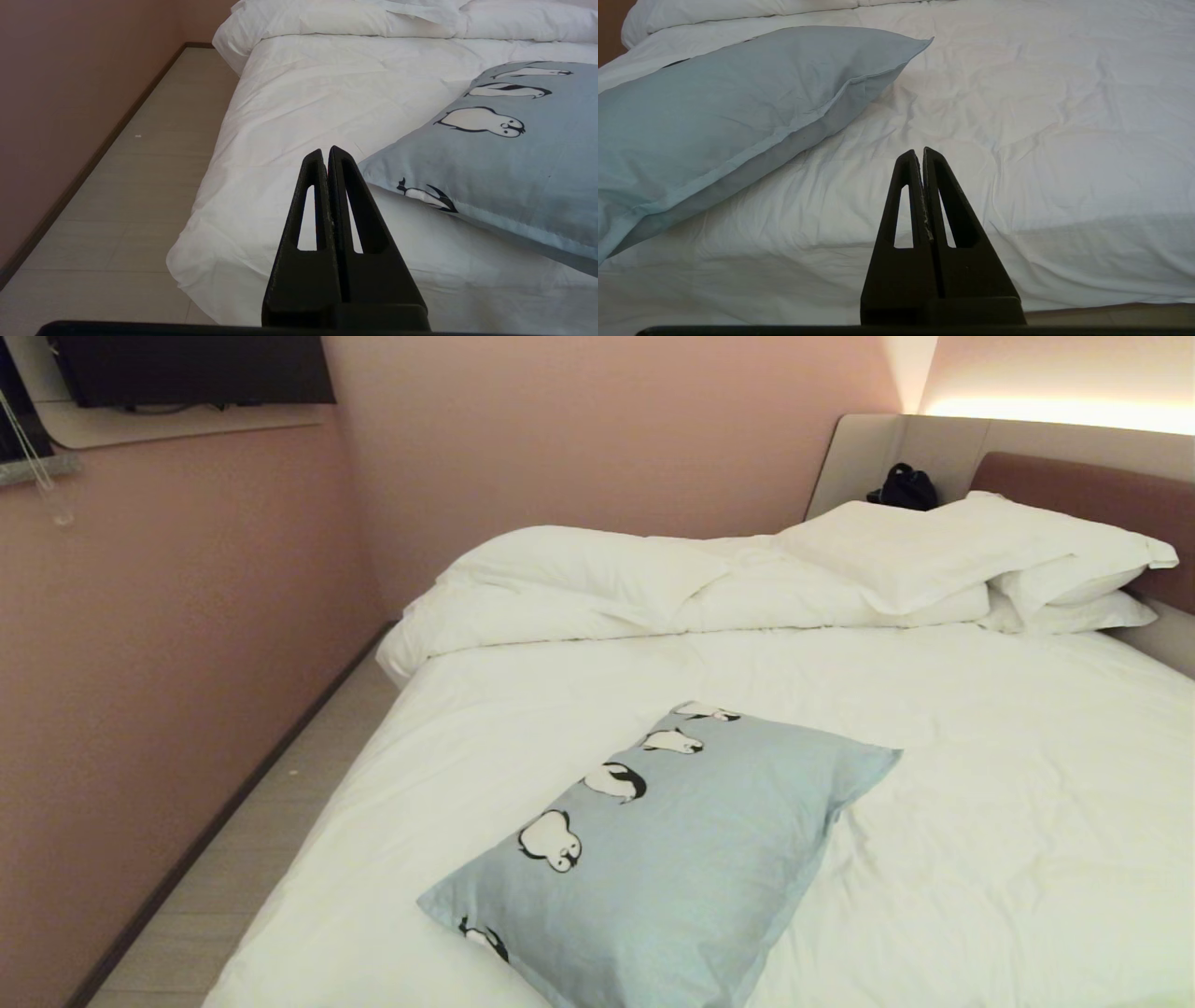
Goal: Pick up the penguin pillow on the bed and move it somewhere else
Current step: Pick up the pillow
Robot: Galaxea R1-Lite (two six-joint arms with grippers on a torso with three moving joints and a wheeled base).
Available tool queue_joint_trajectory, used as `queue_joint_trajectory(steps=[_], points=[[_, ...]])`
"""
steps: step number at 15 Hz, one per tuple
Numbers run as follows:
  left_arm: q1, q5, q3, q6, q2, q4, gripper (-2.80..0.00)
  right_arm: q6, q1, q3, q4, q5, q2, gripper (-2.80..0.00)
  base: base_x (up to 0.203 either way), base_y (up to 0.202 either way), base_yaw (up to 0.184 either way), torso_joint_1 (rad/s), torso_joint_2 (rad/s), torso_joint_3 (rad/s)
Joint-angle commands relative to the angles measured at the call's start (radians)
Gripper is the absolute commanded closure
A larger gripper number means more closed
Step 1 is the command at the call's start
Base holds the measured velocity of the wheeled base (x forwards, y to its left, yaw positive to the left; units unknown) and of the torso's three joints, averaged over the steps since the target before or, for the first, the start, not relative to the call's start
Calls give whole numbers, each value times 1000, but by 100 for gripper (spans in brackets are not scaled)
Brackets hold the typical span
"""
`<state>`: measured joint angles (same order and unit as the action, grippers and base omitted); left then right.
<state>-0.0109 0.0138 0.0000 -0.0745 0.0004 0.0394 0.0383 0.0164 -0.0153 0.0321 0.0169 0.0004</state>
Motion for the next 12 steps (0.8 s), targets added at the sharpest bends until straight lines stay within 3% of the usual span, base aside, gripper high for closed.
queue_joint_trajectory(steps=[1, 10, 12], points=[[0, 0, 0, -1, 0, 1, 0, -2, 0, 0, 0, 0, 0, 0, 0, 0, 0, 0, 0, 0], [0, 0, 0, -1, 0, 1, 0, -23, 0, -29, 47, 1, 0, 0, 0, 0, 0, 0, 0, 0], [0, 0, 0, -1, 0, 1, 0, -24, 0, -108, 109, 2, 6, 0, 0, 0, 0, 0, 0, 0]])
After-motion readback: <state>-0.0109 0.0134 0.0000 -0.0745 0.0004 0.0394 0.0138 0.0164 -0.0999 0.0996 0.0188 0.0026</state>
